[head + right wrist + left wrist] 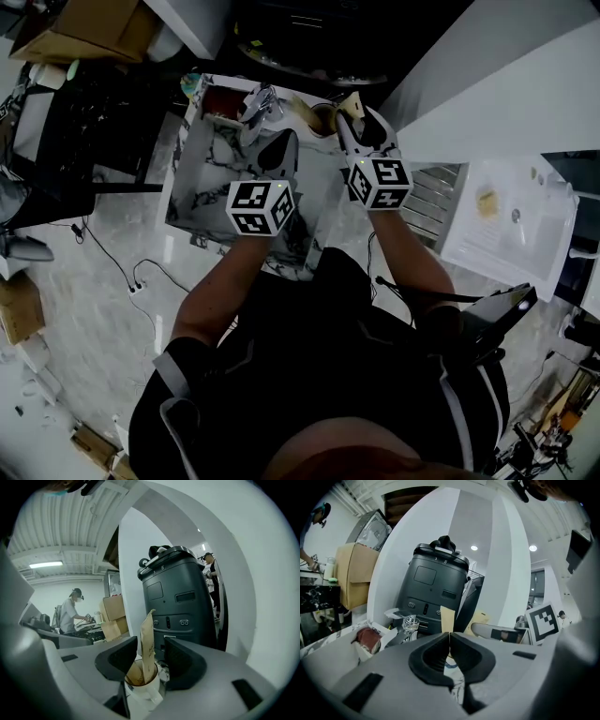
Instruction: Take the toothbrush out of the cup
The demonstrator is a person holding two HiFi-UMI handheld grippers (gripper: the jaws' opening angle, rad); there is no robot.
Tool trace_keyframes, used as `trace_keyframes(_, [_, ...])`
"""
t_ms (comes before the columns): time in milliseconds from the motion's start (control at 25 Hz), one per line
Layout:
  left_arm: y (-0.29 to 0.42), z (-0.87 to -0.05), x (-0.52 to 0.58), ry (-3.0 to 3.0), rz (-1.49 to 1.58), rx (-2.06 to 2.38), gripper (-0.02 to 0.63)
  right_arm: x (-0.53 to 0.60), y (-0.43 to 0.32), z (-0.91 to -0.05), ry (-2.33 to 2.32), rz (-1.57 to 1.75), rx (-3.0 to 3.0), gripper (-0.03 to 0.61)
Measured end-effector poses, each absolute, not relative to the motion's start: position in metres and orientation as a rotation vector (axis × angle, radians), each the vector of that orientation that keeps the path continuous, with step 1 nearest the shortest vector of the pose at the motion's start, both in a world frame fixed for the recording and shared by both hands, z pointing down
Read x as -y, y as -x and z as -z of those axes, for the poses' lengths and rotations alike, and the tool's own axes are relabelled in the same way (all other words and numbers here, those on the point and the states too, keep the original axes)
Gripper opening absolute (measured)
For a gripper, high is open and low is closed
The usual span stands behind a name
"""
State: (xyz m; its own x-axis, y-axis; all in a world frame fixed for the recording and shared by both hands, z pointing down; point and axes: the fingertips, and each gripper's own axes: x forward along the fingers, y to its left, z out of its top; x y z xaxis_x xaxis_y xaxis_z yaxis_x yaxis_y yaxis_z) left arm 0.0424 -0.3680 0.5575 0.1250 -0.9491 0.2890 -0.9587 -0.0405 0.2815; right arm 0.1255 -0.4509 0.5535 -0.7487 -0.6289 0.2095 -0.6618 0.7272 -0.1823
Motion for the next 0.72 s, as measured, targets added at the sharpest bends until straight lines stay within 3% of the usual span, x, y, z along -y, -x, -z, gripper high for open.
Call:
trace_keyframes(360, [-0.044, -0.563, 0.363, -2.003, -0.052, 1.837, 0.008, 0.458, -0.118, -0.574, -1.032, -0.434, 2.766, 0.169])
trace_keyframes(480, [-0.044, -0.563, 0.360, -2.001, -0.059, 1.834, 0.008, 0.460, -0.117, -0.578, -1.031, -0.436, 2.761, 0.115])
trace_keyframes(720, [-0.042, -0.559, 0.354, -2.009, -0.067, 1.824, 0.008, 0.462, -0.113, -0.578, -1.049, -0.443, 2.758, 0.071])
